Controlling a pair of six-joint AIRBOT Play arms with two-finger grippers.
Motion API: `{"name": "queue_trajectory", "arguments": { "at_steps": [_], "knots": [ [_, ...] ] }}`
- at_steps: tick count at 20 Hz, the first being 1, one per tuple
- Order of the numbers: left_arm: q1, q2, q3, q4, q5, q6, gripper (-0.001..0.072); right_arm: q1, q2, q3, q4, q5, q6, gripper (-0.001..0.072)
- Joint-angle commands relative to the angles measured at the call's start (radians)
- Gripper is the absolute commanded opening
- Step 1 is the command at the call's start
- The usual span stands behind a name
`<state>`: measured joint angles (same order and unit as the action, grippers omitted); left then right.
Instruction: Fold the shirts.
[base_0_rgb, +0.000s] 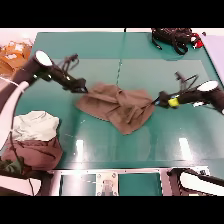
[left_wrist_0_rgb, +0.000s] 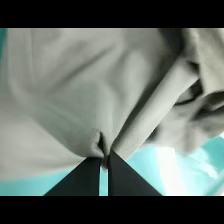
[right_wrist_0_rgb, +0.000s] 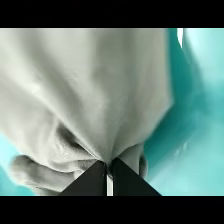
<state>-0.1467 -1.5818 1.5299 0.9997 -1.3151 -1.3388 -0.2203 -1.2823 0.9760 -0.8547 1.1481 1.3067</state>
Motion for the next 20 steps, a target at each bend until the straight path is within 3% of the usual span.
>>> {"name": "queue_trajectory", "arguments": {
  "at_steps": [1, 5, 11, 15, 20],
  "knots": [
    [0.001, 0.119, 0.178, 0.236, -0.072, -0.112, 0.0024, -0.157, 0.106, 0.145, 0.008, 0.084, -0.006, 0.0013],
    [0.001, 0.289, 0.344, 0.254, -0.087, -0.156, 0.0024, -0.255, 0.264, 0.265, 0.058, 0.103, -0.006, 0.0014],
    [0.001, 0.5, 0.573, 0.257, 0.003, -0.143, 0.0024, -0.28, 0.57, 0.362, 0.126, 0.103, 0.004, 0.0014],
    [0.001, 0.554, 0.556, 0.277, 0.055, -0.091, 0.0024, -0.28, 0.711, 0.365, 0.122, 0.154, 0.053, 0.0015],
    [0.001, 0.476, 0.389, 0.306, 0.074, -0.032, 0.0024, -0.278, 0.707, 0.237, 0.122, 0.203, 0.073, 0.0015]
  ]
}}
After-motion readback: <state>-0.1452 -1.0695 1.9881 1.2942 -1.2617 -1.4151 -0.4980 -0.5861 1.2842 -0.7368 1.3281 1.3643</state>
